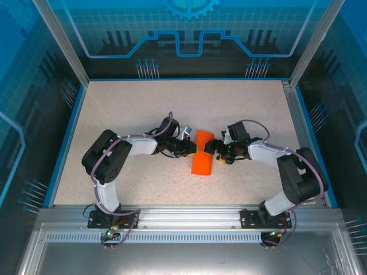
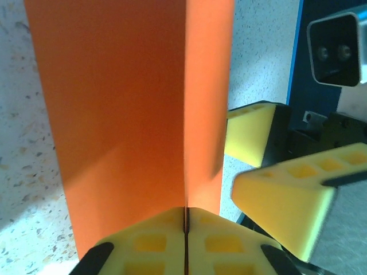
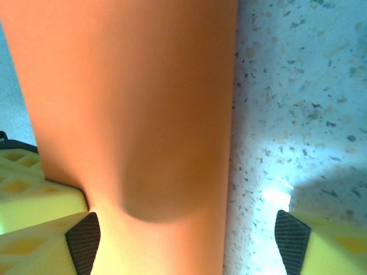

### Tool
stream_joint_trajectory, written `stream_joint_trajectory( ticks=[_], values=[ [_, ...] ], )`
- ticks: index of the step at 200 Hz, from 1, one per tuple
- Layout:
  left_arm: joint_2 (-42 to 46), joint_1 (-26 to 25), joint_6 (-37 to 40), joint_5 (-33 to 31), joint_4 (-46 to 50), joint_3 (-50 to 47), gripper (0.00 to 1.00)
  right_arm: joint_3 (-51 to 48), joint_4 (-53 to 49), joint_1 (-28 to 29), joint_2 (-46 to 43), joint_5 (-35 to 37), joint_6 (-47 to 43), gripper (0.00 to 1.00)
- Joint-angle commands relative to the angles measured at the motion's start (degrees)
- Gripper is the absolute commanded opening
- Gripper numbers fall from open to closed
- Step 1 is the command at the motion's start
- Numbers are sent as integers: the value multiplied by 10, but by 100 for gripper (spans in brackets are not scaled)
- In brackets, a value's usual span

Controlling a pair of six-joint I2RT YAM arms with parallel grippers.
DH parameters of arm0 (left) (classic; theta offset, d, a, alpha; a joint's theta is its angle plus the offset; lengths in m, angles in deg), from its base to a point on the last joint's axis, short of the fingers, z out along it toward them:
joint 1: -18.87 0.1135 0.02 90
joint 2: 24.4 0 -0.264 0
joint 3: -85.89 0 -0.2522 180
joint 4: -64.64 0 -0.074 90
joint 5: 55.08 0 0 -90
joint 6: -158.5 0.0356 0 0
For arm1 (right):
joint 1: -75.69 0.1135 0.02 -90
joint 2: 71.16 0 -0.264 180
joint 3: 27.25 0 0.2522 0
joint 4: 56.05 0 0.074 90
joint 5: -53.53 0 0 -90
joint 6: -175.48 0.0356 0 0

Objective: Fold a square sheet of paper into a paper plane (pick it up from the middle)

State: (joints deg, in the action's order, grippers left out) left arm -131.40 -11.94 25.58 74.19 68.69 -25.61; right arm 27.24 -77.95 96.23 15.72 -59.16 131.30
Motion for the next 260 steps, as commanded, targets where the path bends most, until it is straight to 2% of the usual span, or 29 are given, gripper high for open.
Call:
stream_joint_trajectory(
  ticks=[1, 7, 13, 26, 38, 43, 47, 57, 74, 94, 151, 206, 219, 233, 243, 255, 260],
  values=[
    [-13, -3, 21, 0, 20, 19, 6, -11, -1, -9, -46, 23, -19, 88],
    [-14, -3, 22, 0, 21, 20, 6, -18, 4, -9, -54, 31, -22, 90],
    [-14, -3, 23, 0, 22, 20, 6, -26, 11, -9, -64, 47, -26, 99],
    [-14, -3, 24, 0, 24, 20, 5, -35, 5, -8, -85, 75, -30, 99],
    [-14, -3, 25, -1, 27, 20, 5, -3, -66, -11, -84, 79, -63, 99],
    [-15, -3, 27, -2, 27, 21, 5, 10, -102, -11, -78, 94, -64, 97],
    [-15, -2, 26, -2, 29, 20, 5, 14, -113, -10, -75, 99, -63, 92],
    [-15, -3, 27, -2, 28, 20, 5, 11, -99, -9, -68, 80, -61, 81],
    [-17, -3, 24, -2, 27, 20, 5, -11, -34, -2, -62, 50, -53, 77],
    [-16, -3, 23, -1, 27, 22, 5, 1, -47, -1, -43, 52, -54, 67],
    [-15, -3, 24, 0, 28, 20, 5, 11, -5, 7, 7, 11, -46, 62],
    [-13, -3, 25, 1, 31, 20, 7, 24, -13, 10, 47, 21, -49, 57],
    [-13, -3, 26, -3, 34, 20, 10, 24, -16, 11, 51, 25, -49, 56],
    [-7, -3, 27, -20, 48, 20, 17, 26, -25, 11, 53, 38, -49, 56],
    [3, -2, 27, -41, 59, 17, 29, 28, -36, 12, 56, 50, -48, 56],
    [21, -3, 27, -74, 78, 13, 36, 33, -49, 15, 60, 65, -48, 57],
    [29, -3, 28, -94, 92, 11, 42, 36, -56, 18, 62, 71, -49, 57]
  ],
)
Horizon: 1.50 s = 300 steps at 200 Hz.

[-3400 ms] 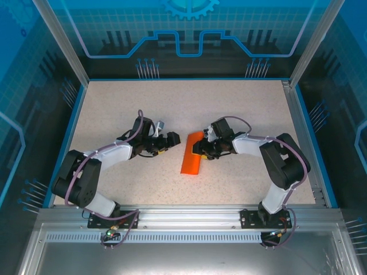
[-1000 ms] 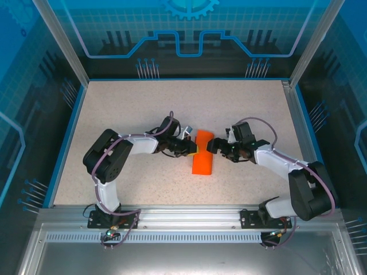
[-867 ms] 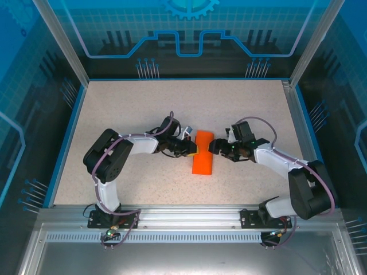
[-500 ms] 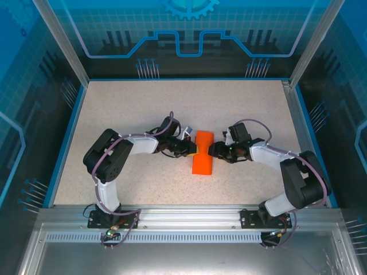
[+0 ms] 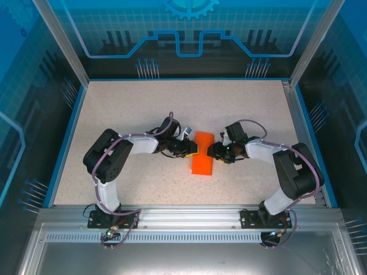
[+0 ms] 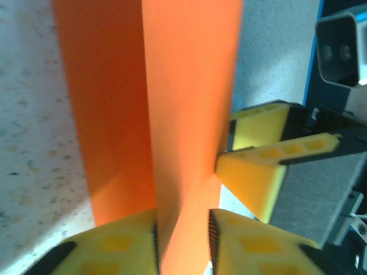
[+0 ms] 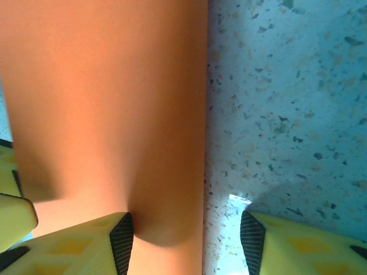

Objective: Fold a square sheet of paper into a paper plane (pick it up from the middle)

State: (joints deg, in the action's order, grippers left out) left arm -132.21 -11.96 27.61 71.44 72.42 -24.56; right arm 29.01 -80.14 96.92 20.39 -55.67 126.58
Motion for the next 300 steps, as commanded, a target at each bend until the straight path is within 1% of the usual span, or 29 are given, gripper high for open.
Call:
stream_joint_trajectory(
  ticks=[1, 17, 24, 32, 49, 65, 114, 132, 170, 203, 237, 300],
  values=[
    [39, -3, 8, -71, 57, 1, 42, 19, -35, 11, 16, 37, -2, 57],
    [67, -3, 12, -124, 88, -4, 44, 32, -53, 18, 26, 48, -11, 58],
    [82, -3, 9, -146, 96, -10, 49, 41, -64, 22, 32, 51, -15, 58],
    [97, -1, 7, -168, 104, -16, 49, 51, -78, 26, 39, 60, -18, 59],
    [123, -1, 6, -201, 117, -26, 50, 72, -113, 34, 50, 80, -27, 59],
    [138, -1, 6, -218, 132, -28, 51, 76, -135, 38, 50, 92, -25, 59],
    [141, 1, 3, -218, 126, -35, 52, 106, -176, 35, 34, 114, -25, 60],
    [140, 1, 4, -214, 122, -35, 52, 102, -170, 35, 32, 105, -31, 61],
    [137, 1, 8, -210, 123, -32, 52, 125, -195, 35, 57, 92, -58, 62],
    [134, 1, 9, -209, 126, -31, 52, 128, -198, 35, 61, 105, -46, 63],
    [133, 1, 10, -208, 127, -33, 52, 132, -193, 37, 76, 93, -51, 63],
    [129, 1, 15, -208, 133, -29, 52, 150, -206, 39, 104, 99, -55, 65]
  ],
)
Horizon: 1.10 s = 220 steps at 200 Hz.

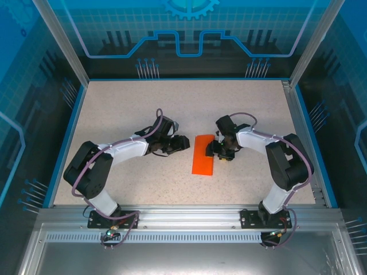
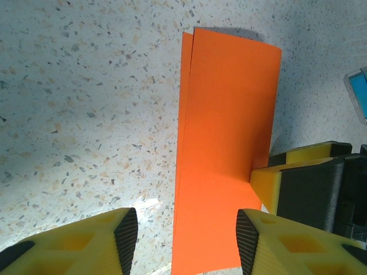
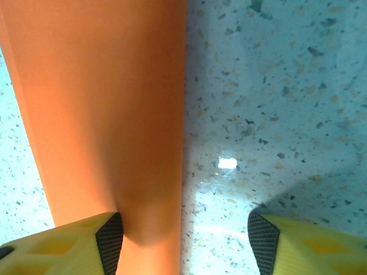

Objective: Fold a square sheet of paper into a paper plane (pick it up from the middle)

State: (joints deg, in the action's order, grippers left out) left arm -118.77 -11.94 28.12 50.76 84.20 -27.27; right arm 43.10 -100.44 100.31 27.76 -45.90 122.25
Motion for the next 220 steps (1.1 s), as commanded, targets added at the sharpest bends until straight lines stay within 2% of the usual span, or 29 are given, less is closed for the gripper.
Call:
stream_joint_trajectory(
  ticks=[1, 67, 156, 220],
  values=[
    [-6, 1, 10, -1, 16, -2, 52, 10, -3, 6, 31, 1, -12, 65],
    [-15, 1, 14, -1, 19, 1, 52, 53, -56, 19, 71, 33, -33, 67],
    [-18, 1, 15, 4, 22, 6, 51, 59, -63, 19, 89, 44, -22, 68],
    [-19, 1, 13, 14, 19, 9, 46, 49, -54, 19, 88, 46, -8, 67]
  ],
)
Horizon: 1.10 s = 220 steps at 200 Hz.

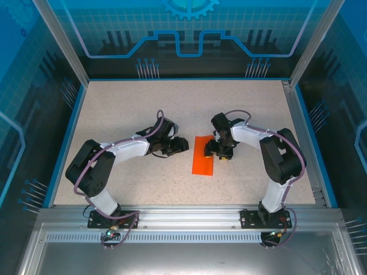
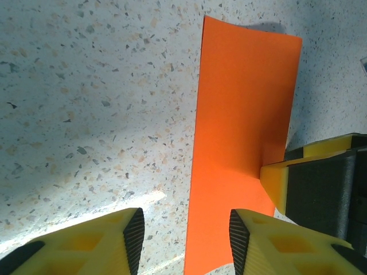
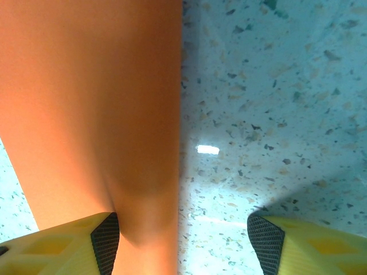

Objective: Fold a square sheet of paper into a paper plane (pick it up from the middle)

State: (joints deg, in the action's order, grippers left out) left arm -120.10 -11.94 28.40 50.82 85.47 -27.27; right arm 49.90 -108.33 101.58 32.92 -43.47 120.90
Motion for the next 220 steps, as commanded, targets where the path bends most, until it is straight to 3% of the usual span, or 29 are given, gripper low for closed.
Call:
stream_joint_trajectory(
  ticks=[1, 81, 101, 130, 220],
  values=[
    [-5, 1, 10, 13, 7, 9, 46, -19, 25, 7, 37, 22, 5, 68],
    [-17, 1, 7, 42, -8, 15, 37, -24, 24, 7, 40, 29, -2, 68],
    [-24, 0, 2, 52, -17, 18, 27, -24, 24, 7, 43, 30, -2, 68],
    [-34, -1, -8, 63, -29, 23, 0, -26, 26, 7, 45, 32, 0, 68],
    [-101, -26, -14, 82, -32, 81, 0, -25, 27, 7, 56, 32, -1, 68]
  ],
)
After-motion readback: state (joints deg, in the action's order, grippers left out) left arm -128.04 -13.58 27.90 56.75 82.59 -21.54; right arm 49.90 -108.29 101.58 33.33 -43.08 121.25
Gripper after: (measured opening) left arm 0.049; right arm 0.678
